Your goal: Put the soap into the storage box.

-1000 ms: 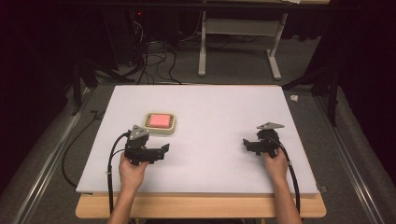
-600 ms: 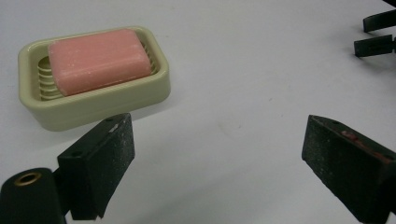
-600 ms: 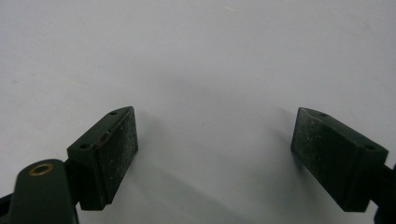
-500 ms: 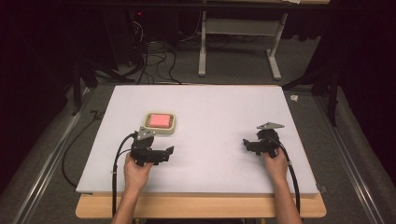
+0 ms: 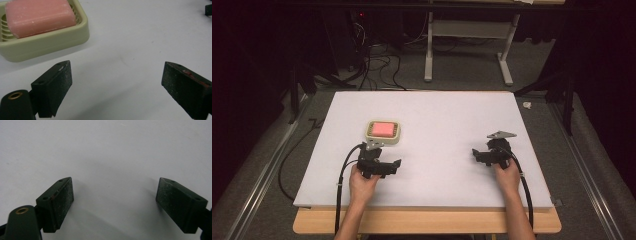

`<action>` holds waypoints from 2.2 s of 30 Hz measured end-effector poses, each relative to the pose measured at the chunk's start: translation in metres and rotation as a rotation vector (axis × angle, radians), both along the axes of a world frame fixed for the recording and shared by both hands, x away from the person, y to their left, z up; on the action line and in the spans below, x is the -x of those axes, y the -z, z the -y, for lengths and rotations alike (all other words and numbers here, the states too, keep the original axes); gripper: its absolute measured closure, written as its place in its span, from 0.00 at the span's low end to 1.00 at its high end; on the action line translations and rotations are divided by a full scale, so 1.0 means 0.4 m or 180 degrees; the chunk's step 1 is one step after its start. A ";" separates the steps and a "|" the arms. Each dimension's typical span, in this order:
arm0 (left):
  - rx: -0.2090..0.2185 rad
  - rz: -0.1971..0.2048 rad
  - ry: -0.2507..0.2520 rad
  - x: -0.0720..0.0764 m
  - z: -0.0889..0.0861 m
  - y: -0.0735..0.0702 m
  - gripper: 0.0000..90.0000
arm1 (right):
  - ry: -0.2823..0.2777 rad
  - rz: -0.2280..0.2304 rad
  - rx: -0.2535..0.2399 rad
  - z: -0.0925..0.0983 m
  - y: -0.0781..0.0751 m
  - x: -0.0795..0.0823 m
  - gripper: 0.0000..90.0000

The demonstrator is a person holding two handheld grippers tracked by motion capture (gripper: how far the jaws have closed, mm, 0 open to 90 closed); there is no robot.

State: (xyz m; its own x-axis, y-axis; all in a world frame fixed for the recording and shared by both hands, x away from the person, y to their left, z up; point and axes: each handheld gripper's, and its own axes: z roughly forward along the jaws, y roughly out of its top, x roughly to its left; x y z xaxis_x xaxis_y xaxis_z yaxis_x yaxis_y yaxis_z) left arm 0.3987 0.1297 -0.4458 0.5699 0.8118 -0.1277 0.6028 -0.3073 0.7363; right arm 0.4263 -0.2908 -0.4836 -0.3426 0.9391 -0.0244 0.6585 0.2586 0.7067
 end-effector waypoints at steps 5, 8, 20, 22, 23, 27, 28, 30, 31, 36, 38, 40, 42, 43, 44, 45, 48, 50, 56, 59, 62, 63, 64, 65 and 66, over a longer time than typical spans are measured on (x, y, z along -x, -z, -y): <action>-0.0074 -0.0032 0.0017 -0.009 0.012 0.015 0.11 | 0.0000 0.0000 -0.0001 0.000 0.000 0.000 0.17; -0.0145 -0.0042 0.0025 -0.016 0.020 0.027 0.11 | 0.0000 0.0000 0.0000 0.000 0.000 0.000 0.17; -0.0204 -0.0040 0.0012 -0.030 0.032 0.048 0.12 | 0.0000 0.0000 0.0000 0.000 0.000 0.000 0.17; -0.0208 -0.0037 0.0015 -0.031 0.032 0.049 0.12 | 0.0000 0.0001 0.0001 0.000 0.000 0.000 0.17; -0.0211 -0.0035 0.0012 -0.032 0.033 0.050 0.12 | 0.0000 0.0001 0.0000 0.000 0.000 0.000 0.17; -0.0227 -0.0018 0.0011 -0.035 0.036 0.055 0.12 | 0.0000 0.0000 0.0001 0.000 0.000 0.000 0.17; -0.0238 -0.0015 0.0010 -0.036 0.037 0.056 0.12 | 0.0000 0.0001 0.0000 0.000 0.000 0.000 0.17; -0.0255 -0.0002 0.0001 -0.037 0.038 0.058 0.12 | 0.0000 0.0001 0.0000 0.000 0.000 0.000 0.17; -0.0261 0.0009 -0.0008 -0.038 0.039 0.061 0.12 | -0.0004 0.0003 0.0003 0.000 0.000 0.000 0.17; -0.0263 0.0033 -0.0015 -0.040 0.042 0.065 0.12 | 0.0000 0.0000 0.0000 0.000 0.000 0.000 0.17; -0.0272 0.0039 -0.0026 -0.043 0.044 0.069 0.12 | 0.0000 0.0000 0.0000 0.000 0.000 0.000 0.17; -0.0272 0.0043 -0.0030 -0.044 0.044 0.070 0.12 | 0.0000 0.0000 0.0001 0.000 0.000 0.000 0.17; -0.0281 0.0044 -0.0042 -0.046 0.045 0.073 0.12 | 0.0000 0.0000 0.0000 0.000 0.000 0.000 0.17; -0.0281 0.0044 -0.0042 -0.046 0.045 0.073 0.12 | 0.0000 0.0000 0.0000 0.000 0.000 0.000 0.17; -0.0283 0.0037 -0.0042 -0.048 0.047 0.075 0.12 | -0.0004 0.0004 0.0004 0.000 0.000 0.000 0.17; -0.0283 0.0037 -0.0042 -0.048 0.047 0.075 0.12 | -0.0004 0.0004 0.0004 0.000 0.000 0.000 0.17; -0.0316 0.0047 -0.0041 -0.049 0.051 0.078 0.12 | 0.0000 0.0001 0.0000 0.000 0.000 0.000 0.17; -0.0325 0.0050 -0.0044 -0.051 0.052 0.080 0.12 | -0.0004 0.0003 0.0004 0.000 0.000 0.000 0.17; -0.0381 0.0051 -0.0072 -0.055 0.056 0.089 0.12 | -0.0004 0.0003 0.0004 0.000 0.000 0.000 0.17; -0.0414 0.0049 -0.0082 -0.056 0.061 0.098 0.12 | -0.0003 0.0003 0.0003 0.000 0.000 0.000 0.17; -0.0365 0.0086 -0.0112 -0.056 0.060 0.102 0.11 | -0.0005 -0.0002 0.0005 0.000 0.000 0.000 0.17; -0.0366 0.0106 -0.0124 -0.054 0.061 0.104 0.11 | -0.0005 -0.0002 0.0005 0.000 0.000 0.000 0.17; -0.0373 0.0116 -0.0127 -0.054 0.062 0.104 0.11 | -0.0006 -0.0002 0.0006 0.000 0.000 0.000 0.17; -0.0377 0.0122 -0.0126 -0.053 0.062 0.105 0.11 | -0.0005 -0.0002 0.0005 0.000 0.000 0.000 0.17; -0.0373 0.0123 -0.0126 -0.053 0.062 0.105 0.11 | -0.0006 -0.0001 0.0007 0.000 0.000 0.000 0.17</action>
State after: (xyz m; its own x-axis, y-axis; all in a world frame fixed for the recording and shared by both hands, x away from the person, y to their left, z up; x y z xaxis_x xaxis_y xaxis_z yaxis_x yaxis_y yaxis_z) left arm 0.4199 0.1049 -0.4878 0.5398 0.8418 -0.0091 0.5880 -0.3692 0.7197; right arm 0.4262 -0.2908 -0.4835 -0.3443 0.9385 -0.0264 0.6583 0.2614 0.7059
